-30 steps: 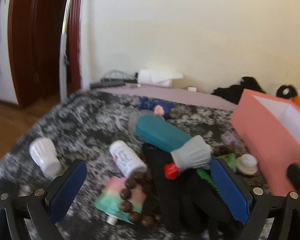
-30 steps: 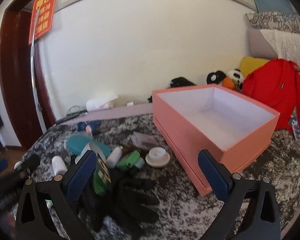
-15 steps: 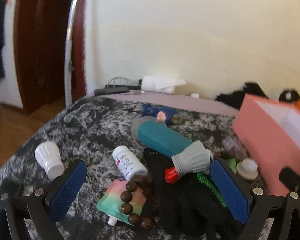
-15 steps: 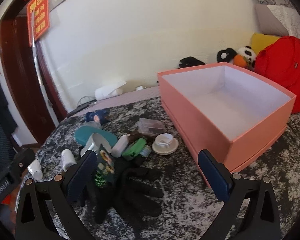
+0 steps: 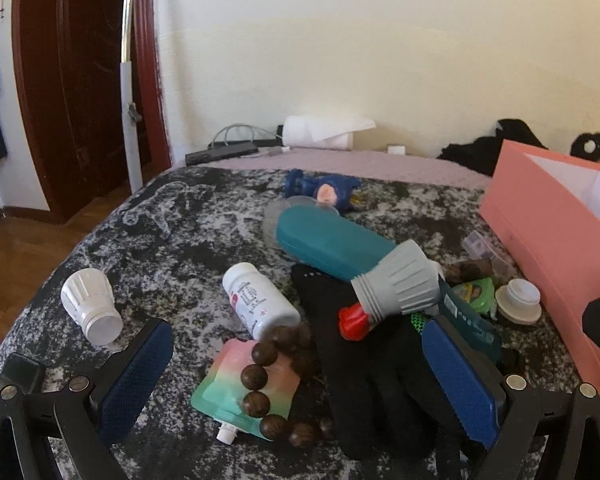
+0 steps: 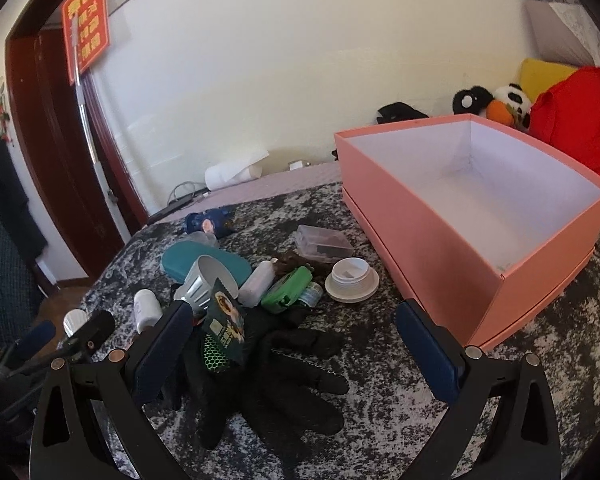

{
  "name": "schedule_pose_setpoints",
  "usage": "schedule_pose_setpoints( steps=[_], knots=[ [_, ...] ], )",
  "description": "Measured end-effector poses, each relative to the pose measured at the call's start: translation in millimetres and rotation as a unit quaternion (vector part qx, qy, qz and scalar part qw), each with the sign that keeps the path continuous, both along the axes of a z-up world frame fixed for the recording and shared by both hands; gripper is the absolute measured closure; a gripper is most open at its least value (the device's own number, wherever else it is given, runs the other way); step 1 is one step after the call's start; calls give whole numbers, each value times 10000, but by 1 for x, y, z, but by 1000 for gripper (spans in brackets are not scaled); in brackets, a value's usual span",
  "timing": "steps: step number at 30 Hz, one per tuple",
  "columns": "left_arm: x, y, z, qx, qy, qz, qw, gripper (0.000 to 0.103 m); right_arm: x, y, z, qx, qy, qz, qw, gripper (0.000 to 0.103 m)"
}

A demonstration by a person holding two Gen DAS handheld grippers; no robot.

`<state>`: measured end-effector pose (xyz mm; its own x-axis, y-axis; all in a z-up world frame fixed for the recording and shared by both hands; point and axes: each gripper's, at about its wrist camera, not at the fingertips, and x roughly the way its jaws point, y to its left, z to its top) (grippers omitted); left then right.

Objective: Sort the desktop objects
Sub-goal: 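Move both grippers toward the pile of items on the bed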

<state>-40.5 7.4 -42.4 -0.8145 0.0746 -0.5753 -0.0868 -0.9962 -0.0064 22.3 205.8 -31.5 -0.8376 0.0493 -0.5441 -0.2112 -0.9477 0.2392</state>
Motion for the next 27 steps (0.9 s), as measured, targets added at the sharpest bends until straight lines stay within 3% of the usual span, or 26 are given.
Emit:
schedule_pose_setpoints(
  steps=[11,18,21,27],
  knots=[
    [3,-9,3,242,-67,158,9996,1,0,-2,-3,-10,-95,18,10000,0],
    [1,-20,2,170,-114,335,9992,1,2,-4,-2,22,-95,49,9999,0],
    [-6,-38,0,189,-232,597,9978,1,2,-3,-2,1,-91,79,9999,0],
    [-13,-98,0,661,-366,1411,9871,1,2,-5,-2,-12,-76,164,9998,0]
  ],
)
